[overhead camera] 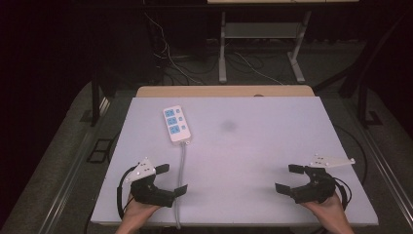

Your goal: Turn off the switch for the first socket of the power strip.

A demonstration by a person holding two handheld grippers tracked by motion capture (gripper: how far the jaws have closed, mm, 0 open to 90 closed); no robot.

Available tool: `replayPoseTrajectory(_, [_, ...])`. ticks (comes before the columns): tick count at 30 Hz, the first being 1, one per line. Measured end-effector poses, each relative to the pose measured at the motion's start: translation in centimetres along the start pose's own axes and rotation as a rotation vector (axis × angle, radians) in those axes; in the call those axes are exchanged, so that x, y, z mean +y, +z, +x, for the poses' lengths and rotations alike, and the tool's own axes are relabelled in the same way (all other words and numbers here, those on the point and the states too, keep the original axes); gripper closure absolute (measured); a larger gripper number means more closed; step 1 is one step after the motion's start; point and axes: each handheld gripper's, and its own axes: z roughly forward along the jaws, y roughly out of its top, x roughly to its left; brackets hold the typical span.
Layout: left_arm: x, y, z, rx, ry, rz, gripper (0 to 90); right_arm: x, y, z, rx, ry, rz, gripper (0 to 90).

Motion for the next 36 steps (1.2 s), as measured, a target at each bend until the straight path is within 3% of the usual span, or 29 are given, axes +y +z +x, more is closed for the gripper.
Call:
replayPoseTrajectory(16, [1.4,0.0,-0.4,-0.027,0.016,0.071,0.0,-0.1,0.3,0.1,-0.001,-0.008,0.019,0.4])
replayPoseTrajectory(36, [4.1,-0.5,0.5,-0.057,0.006,0.115,0.0,-0.2,0.1,0.1,-0.008,-0.007,0.013,0.4])
